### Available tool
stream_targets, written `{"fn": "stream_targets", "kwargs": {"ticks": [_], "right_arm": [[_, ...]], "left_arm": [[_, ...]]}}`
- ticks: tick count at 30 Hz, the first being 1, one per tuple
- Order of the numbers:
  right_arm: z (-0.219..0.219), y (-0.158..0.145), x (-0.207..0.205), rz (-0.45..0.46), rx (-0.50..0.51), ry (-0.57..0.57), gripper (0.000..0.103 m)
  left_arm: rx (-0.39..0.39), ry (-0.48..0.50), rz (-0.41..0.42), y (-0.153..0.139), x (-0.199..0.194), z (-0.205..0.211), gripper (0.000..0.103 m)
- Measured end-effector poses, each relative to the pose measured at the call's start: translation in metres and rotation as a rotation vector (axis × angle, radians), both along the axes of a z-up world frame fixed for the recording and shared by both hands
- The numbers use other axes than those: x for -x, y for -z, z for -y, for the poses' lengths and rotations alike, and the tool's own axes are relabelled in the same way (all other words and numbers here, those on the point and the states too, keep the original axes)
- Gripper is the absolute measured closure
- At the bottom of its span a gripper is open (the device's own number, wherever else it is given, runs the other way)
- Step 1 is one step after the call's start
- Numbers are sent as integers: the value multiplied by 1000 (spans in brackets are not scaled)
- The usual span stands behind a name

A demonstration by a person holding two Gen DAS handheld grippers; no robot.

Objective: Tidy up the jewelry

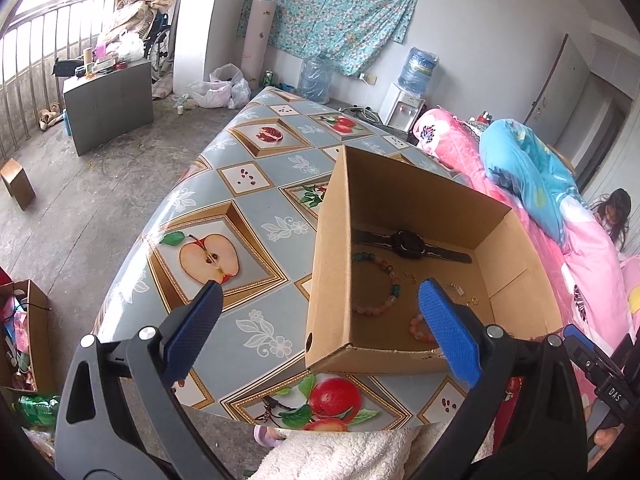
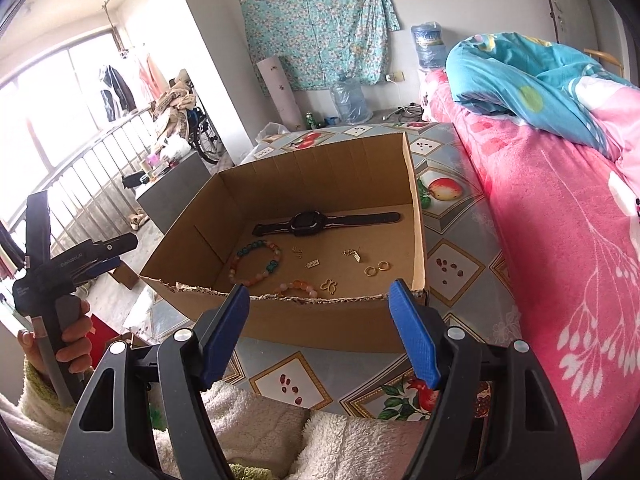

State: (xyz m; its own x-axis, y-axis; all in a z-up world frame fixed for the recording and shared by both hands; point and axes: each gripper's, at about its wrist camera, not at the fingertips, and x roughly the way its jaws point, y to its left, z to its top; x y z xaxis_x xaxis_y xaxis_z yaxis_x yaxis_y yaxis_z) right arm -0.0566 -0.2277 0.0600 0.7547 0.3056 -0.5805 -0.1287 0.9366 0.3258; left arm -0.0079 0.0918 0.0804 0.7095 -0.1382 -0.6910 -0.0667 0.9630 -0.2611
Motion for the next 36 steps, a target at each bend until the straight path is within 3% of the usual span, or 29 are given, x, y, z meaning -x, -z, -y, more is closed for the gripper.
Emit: {"fn": "stream_targets", "kwargs": {"ticks": [16,36], "right_arm": [[-8,-4,1,15,-4,-27,32],[-31,-1,-2,-12,13,-90,32]], "left_arm": [[-24,-64,-18,3,0,-7,8],[-87,-37,-16,3,7,9,8]]}}
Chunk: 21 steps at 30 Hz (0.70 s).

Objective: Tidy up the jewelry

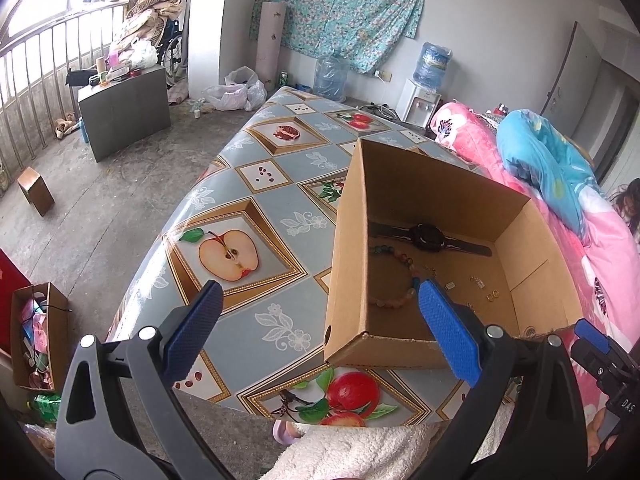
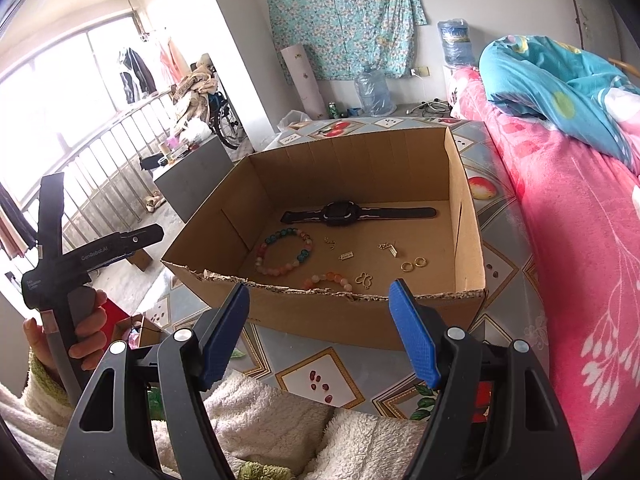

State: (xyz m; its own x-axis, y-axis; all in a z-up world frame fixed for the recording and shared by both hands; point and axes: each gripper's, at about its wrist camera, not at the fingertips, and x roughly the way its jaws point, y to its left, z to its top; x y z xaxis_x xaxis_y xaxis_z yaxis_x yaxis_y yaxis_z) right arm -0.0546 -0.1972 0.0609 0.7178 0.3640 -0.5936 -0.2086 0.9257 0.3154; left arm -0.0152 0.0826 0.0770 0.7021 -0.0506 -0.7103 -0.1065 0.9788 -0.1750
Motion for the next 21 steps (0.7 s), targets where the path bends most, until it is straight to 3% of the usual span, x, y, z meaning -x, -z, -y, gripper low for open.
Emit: {"fn": "stream_targets", "kwargs": {"ticks": [7,11,21], "right_arm": [[-1,-2,0,2,4,1,32],[0,-2,0,3,2,3,32],[0,-2,0,4,0,0,32]], "left_arm": [[17,-4,48,-4,4,0,8],[61,-5,11,-1,-1,-6,8],[38,-23,1,1,-1,-9,8]]}}
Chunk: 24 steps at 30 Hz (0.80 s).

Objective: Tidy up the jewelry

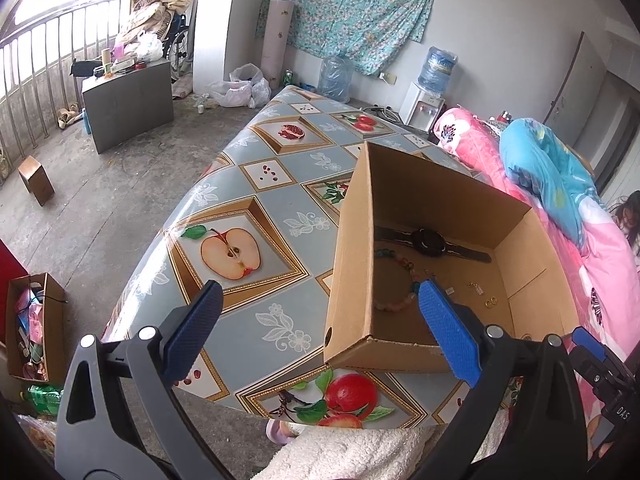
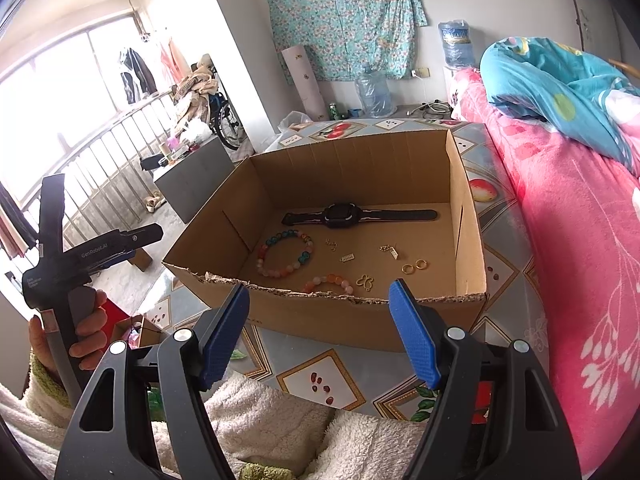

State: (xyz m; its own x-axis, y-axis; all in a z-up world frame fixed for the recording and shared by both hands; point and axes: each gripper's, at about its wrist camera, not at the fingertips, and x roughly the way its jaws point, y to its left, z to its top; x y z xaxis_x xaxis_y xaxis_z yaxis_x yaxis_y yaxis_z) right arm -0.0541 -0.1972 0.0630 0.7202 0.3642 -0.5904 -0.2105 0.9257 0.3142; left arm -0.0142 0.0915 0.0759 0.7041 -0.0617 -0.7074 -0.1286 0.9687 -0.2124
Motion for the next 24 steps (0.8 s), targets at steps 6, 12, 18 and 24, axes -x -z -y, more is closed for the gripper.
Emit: {"fn": "stream_targets", "kwargs": {"ticks": [6,12,18,24], "right_arm": [[-1,0,1,1,0,0,32],[-3,2,5,-12,13,11,32],[-9,13,14,-54,67,50,28],[-10,31,13,-124,108,111,26]], "left_arm": [[-16,12,18,-1,4,6,8],[-36,27,-3,3,13,19,8],[-157,52,70,7,43,52,8],[-244,126,-5,31,47,89,8]]}}
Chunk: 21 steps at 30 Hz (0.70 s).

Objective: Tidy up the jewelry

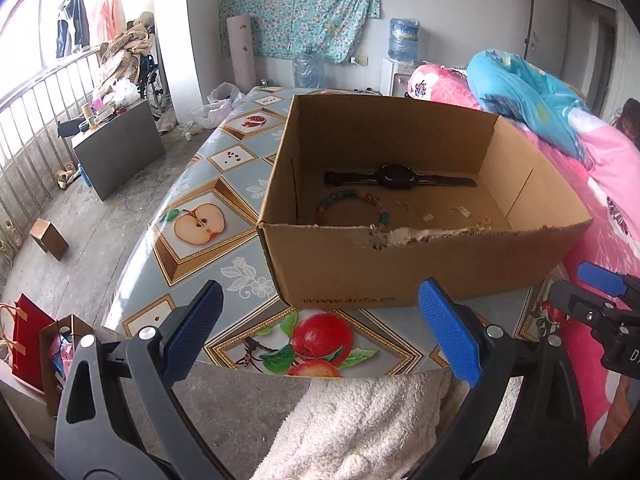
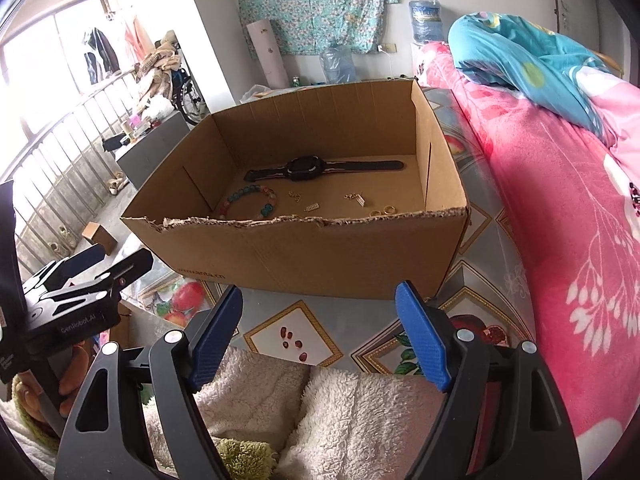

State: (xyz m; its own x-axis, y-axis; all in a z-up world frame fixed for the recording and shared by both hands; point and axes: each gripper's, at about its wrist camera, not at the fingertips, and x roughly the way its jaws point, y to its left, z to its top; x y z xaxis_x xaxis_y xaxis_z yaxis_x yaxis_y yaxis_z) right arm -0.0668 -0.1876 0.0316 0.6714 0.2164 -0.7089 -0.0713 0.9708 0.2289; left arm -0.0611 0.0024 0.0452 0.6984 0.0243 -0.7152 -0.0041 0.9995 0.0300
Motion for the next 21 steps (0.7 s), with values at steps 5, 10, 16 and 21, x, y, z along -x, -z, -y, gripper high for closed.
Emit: {"fn": "stream_targets", "kwargs": {"ticks": [5,10,16,21], "right_arm": [[-1,5,-9,-26,42,51,16],[-2,4,-18,-25,78,86,13],[2,5,-27,-47,89,128,11],[4,9,-33,-69,115,144,11]], "left_arm": [[-27,13,-61,7,-9,11,8],[6,-25,-103,8,-23,8,8],[26,-28,-170,14,-37,11,8],[35,-31,-186,17,-43,11,8]]}}
